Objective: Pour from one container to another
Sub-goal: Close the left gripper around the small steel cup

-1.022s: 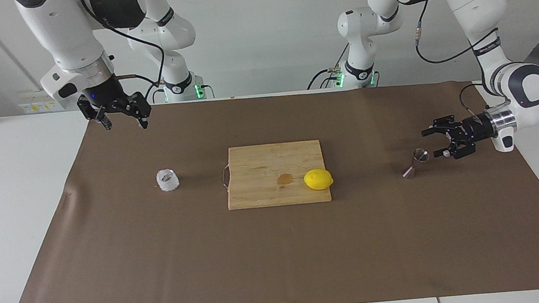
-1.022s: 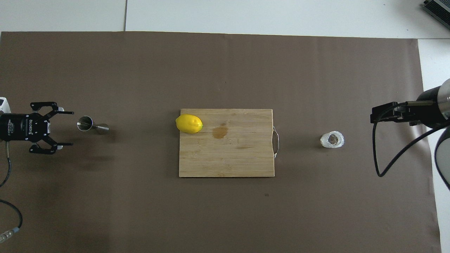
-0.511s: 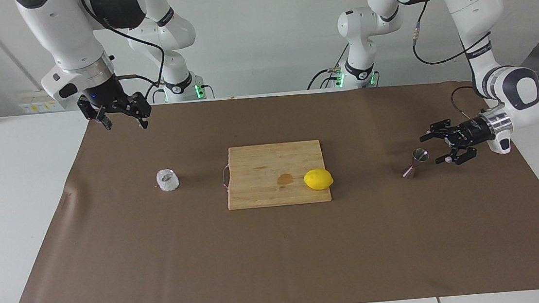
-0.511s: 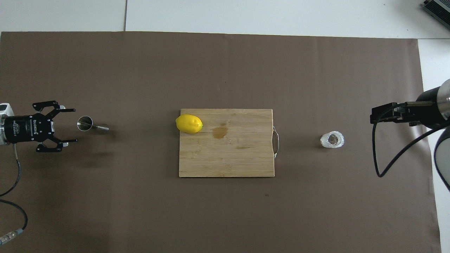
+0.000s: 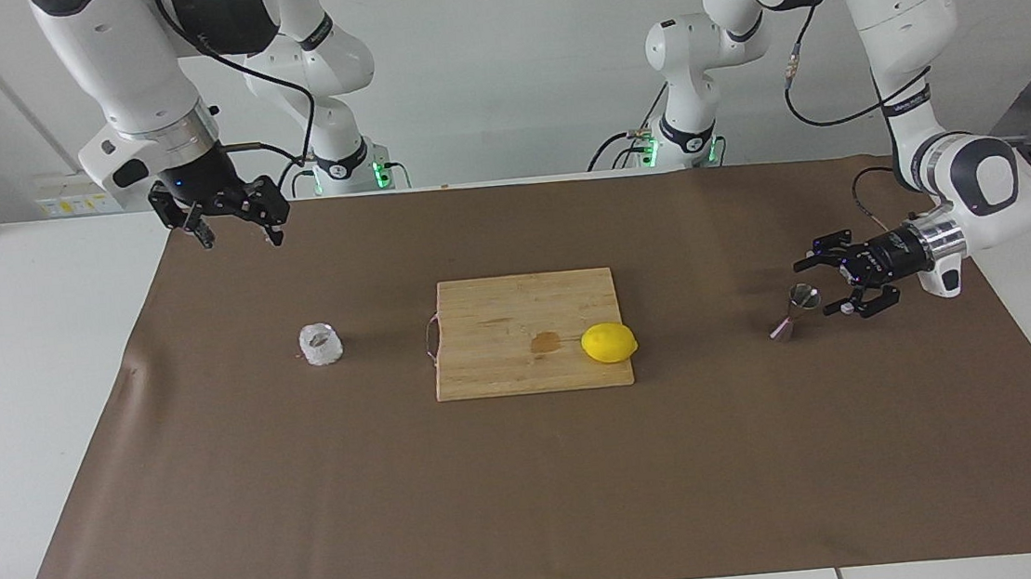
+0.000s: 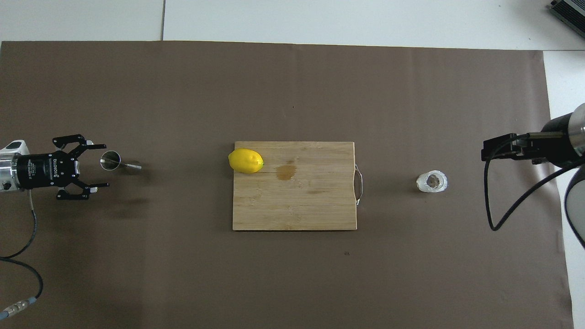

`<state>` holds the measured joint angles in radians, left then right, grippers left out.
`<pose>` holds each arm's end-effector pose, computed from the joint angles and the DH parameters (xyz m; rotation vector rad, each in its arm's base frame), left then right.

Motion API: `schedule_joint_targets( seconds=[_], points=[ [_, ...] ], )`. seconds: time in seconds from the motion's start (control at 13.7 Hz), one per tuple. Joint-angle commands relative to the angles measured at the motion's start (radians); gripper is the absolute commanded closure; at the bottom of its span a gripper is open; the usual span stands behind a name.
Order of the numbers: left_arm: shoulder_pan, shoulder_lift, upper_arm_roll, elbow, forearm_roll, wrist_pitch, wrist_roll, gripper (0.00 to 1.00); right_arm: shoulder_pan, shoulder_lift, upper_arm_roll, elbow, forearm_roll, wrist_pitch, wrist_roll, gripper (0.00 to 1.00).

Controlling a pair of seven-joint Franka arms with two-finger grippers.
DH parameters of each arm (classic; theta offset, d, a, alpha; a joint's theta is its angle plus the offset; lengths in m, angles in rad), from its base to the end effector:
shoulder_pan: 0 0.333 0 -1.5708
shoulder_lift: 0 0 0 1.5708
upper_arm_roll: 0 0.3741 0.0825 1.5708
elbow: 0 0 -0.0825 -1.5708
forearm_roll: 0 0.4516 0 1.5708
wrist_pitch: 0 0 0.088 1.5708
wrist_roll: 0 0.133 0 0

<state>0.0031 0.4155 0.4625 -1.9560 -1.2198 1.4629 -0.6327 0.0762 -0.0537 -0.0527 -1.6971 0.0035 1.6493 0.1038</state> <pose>0.6141 0.1423 0.2895 1.4217 1.4547 -0.9275 0.6073 0.0139 0.6280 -3.1324 0.1261 -0.0085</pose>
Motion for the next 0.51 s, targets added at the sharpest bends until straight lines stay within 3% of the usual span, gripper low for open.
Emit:
schedule_joint_targets(
  seconds=[0.0, 0.44],
  points=[
    [-0.025, 0.009, 0.015, -0.021, -0.032, 0.020, -0.013, 0.00, -0.010, -0.023, -0.001, -0.022, 0.030, -0.006, -0.033, 0.00],
    [-0.037, 0.016, 0.013, -0.037, -0.064, 0.031, -0.010, 0.00, -0.010, -0.026, -0.001, -0.027, 0.030, -0.005, -0.033, 0.00]
  ],
)
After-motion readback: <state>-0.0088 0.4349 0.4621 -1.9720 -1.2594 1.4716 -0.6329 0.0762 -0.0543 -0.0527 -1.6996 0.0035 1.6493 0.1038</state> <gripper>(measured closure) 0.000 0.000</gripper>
